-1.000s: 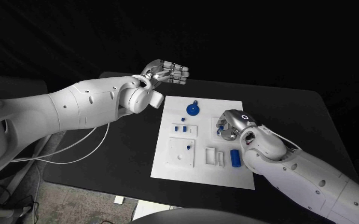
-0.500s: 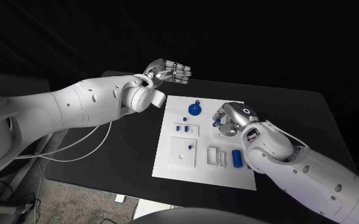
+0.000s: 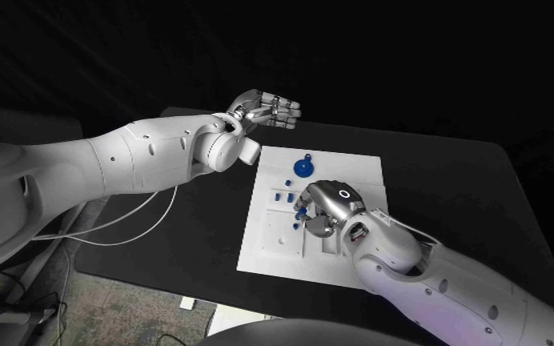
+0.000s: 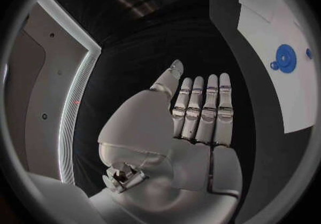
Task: Assemble the parts on the task board
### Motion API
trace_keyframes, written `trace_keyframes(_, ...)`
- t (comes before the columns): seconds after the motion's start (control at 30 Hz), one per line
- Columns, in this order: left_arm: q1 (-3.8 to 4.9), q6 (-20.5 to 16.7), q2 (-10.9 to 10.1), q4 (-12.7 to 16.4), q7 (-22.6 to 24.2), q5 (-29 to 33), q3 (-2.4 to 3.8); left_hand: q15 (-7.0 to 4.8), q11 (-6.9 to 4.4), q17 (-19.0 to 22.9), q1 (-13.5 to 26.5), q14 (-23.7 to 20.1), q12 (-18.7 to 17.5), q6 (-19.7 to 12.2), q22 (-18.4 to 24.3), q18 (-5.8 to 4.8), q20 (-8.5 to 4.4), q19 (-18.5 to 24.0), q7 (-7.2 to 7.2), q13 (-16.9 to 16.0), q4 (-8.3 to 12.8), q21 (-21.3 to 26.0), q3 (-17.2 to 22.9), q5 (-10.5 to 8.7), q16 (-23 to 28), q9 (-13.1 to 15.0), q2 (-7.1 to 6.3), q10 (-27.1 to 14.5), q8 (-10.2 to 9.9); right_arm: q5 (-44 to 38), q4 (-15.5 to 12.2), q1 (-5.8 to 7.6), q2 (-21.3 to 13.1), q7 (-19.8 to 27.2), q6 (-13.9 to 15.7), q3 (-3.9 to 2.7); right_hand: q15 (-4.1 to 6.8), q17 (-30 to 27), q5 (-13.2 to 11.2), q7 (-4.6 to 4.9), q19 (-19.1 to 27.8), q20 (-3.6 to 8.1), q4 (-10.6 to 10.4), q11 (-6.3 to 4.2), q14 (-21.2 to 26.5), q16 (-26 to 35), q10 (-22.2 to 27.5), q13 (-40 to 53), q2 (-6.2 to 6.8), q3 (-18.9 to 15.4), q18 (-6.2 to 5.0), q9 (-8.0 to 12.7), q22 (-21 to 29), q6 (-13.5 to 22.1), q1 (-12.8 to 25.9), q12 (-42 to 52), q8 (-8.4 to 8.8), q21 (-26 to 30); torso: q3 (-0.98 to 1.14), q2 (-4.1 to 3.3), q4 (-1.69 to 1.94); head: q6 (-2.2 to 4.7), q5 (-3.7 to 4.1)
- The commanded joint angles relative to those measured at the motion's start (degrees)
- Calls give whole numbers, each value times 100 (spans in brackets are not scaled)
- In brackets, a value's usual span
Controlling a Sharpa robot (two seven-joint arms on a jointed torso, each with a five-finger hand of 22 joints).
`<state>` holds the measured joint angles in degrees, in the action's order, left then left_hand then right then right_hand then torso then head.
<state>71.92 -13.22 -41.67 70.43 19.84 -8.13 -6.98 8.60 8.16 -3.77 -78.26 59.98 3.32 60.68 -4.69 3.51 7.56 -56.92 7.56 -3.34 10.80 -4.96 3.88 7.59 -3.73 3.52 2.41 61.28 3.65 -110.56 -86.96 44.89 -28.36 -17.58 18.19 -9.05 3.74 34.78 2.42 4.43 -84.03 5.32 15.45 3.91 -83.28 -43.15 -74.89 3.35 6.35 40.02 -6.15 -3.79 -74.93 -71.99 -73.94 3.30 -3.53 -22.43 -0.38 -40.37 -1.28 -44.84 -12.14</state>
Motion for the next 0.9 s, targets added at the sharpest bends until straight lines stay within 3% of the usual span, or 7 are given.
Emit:
trace_keyframes(0.03,6,-10,25,10,48,1,-1,-5,7,8,-38,-30,16,-6,8,106,36,-19,18,4,-16,-26,-2,-4,26,0,-3,-36,0,-121,2,-30,110,173,-83,64,55,-11,34,6,-169,37,3,-274,-3,-40,-509,21,29,52,-77,-8,-211,-40,-11,29,-12,-25,0,-5,8,-9,-22)
trace_keyframes(0.37,6,2,82,9,46,1,-15,-5,7,8,-38,-30,16,-6,8,106,36,-19,18,4,-16,-26,-2,-4,26,0,-3,-36,0,-129,110,-67,337,221,-185,303,56,-22,34,6,-165,38,15,-274,-4,-41,-508,22,25,66,-81,-8,-205,-35,2,29,-11,-14,-4,-3,-2,-58,-80)
trace_keyframes(0.53,6,7,93,12,44,1,-23,-10,6,8,-39,-32,14,-7,8,102,34,-19,16,5,-13,-26,2,-2,26,0,-2,-35,0,-125,182,-75,388,234,-197,403,56,-32,34,8,-161,37,17,-273,-4,-40,-505,22,18,69,-85,-8,-200,-29,12,29,-10,1,-2,-1,3,-68,-67)
trace_keyframes(0.9,6,6,82,22,42,2,-37,-10,6,8,-39,-32,14,-7,8,102,34,-19,16,5,-13,-26,2,-2,26,0,-2,-35,0,-230,390,-127,487,212,-168,468,56,-46,34,8,-162,36,29,-273,-5,-42,-505,23,14,87,-89,-9,-197,-29,24,30,-11,4,5,-2,-4,-98,-111)
